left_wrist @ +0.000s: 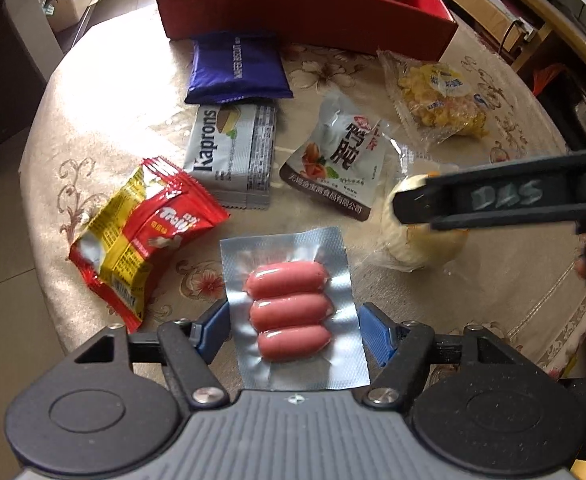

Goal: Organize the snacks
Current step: 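Grasp the bagged round bun with the right tool while the left tool holds the sausages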

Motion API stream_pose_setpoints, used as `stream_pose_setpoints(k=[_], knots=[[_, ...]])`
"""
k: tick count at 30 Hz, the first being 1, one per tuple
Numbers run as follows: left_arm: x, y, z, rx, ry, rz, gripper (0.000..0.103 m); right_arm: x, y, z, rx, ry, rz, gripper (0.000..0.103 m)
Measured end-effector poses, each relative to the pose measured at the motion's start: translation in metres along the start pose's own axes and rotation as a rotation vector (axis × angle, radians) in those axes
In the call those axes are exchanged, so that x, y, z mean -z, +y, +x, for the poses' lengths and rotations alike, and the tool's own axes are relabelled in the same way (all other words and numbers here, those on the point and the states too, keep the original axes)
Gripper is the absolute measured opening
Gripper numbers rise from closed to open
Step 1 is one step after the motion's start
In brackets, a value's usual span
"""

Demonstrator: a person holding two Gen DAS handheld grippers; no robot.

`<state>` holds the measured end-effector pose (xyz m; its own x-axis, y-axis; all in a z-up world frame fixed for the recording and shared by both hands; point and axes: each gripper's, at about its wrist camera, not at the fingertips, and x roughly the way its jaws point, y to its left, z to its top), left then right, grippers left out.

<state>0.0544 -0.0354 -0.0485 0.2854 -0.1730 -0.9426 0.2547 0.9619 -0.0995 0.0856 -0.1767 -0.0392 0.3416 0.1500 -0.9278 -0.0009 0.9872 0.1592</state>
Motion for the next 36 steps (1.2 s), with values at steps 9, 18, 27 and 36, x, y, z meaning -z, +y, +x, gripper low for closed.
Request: stream_pose_setpoints(k=[9, 18, 27, 36], knots=[[0.005, 0.004, 0.001, -0.003, 0.006, 0.002, 0.066, 0.009, 0.006, 0.010, 0.080, -0.004, -0.125, 0.067], [0.008, -0.011, 0.012, -0.058, 0.002, 0.061, 0.068, 0.038, -0.020, 0.001, 0.120, 0.013, -0.168, 0.070], [0.006, -0.009, 0.021, -0.099, -0.011, 0.016, 0.088, 0.039, -0.022, 0.009, 0.118, 0.017, -0.182, 0.082], [0.010, -0.017, 0.013, -0.093, -0.023, -0.009, 0.064, 0.040, -0.030, 0.001, 0.132, 0.003, -0.174, 0.064]])
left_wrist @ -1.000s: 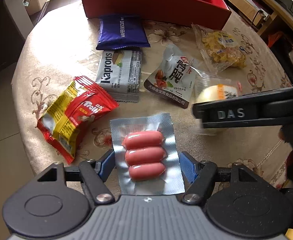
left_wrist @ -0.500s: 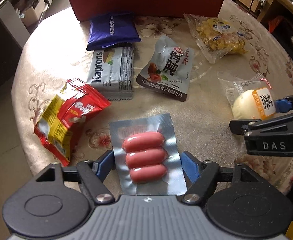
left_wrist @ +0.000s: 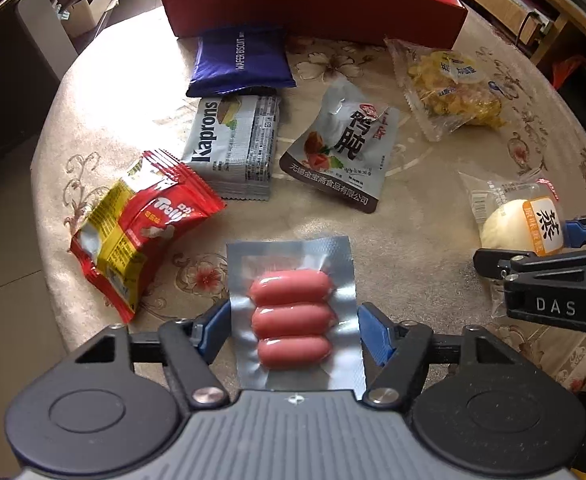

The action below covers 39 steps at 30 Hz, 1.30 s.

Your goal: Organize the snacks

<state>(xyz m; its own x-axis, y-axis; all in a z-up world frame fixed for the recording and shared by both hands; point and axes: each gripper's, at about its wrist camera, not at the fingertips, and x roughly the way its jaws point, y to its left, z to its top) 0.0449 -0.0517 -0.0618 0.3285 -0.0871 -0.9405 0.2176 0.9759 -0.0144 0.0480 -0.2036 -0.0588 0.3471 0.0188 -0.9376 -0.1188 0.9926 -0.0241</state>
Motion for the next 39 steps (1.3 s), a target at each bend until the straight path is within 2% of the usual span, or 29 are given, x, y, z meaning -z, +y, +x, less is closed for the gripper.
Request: stream_pose_setpoints(k=[4, 8, 14, 19, 39], knots=[[-0.002, 0.000, -0.003, 0.022, 0.000, -0.015, 0.064, 0.001, 0.001, -0.009, 0.005, -0.023, -0.003, 0.064], [-0.004, 0.000, -0.016, 0.035, -0.036, -0.027, 0.064, -0.002, -0.002, -0.024, -0.001, -0.061, 0.018, 0.064], [-0.012, 0.003, -0.037, 0.008, -0.088, -0.045, 0.064, -0.006, 0.000, -0.044, 0.003, -0.103, 0.012, 0.064], [-0.032, 0.008, -0.046, 0.026, -0.136, -0.061, 0.064, -0.017, -0.004, -0.053, 0.005, -0.136, 0.029, 0.064], [-0.110, 0.011, -0.051, 0.032, -0.212, -0.088, 0.064, -0.083, -0.011, -0.052, -0.010, -0.196, 0.051, 0.064]])
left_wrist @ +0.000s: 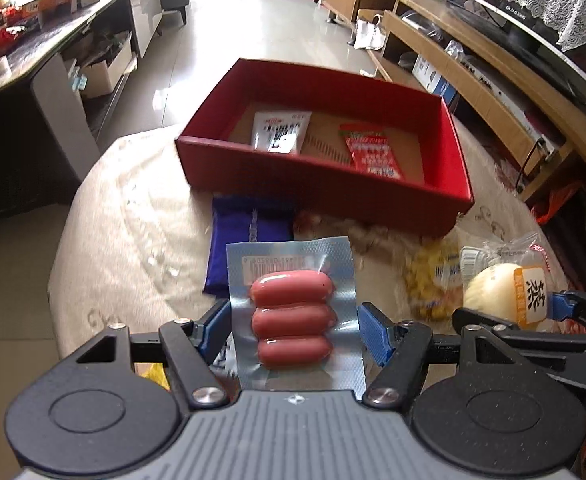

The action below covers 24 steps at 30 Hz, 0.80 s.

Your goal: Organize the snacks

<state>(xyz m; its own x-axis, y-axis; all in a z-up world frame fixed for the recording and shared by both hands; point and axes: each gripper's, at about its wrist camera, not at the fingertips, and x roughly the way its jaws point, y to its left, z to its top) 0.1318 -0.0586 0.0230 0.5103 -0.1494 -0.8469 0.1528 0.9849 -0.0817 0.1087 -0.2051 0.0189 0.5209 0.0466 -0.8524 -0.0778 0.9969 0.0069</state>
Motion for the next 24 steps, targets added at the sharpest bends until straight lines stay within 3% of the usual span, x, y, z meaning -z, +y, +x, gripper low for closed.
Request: stream_pose_setpoints(k=[24], knots=[[-0.068, -0.001, 0.017, -0.009, -0.063, -0.047, 0.064, -0.063, -0.012, 0.010, -0.007, -0.067, 0.050, 0.064]])
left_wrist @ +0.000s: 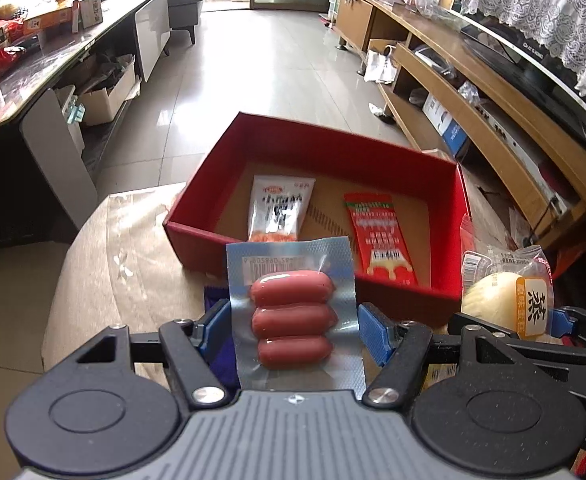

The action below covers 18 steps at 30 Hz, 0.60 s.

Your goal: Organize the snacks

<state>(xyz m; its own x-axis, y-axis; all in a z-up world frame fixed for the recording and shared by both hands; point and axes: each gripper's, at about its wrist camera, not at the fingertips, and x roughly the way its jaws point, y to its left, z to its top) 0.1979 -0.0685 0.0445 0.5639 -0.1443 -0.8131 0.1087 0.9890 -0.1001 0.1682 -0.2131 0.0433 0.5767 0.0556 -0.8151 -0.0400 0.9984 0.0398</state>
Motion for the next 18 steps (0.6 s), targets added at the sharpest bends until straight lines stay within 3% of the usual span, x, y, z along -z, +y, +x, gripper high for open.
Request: stream_pose_setpoints(k=[18], knots=[[-0.052, -0.005, 0.049, -0.054, -0.024, -0.006, 0.064, -0.046, -0.011, 0.045, 0.004, -0.001, 0.021, 0.064]])
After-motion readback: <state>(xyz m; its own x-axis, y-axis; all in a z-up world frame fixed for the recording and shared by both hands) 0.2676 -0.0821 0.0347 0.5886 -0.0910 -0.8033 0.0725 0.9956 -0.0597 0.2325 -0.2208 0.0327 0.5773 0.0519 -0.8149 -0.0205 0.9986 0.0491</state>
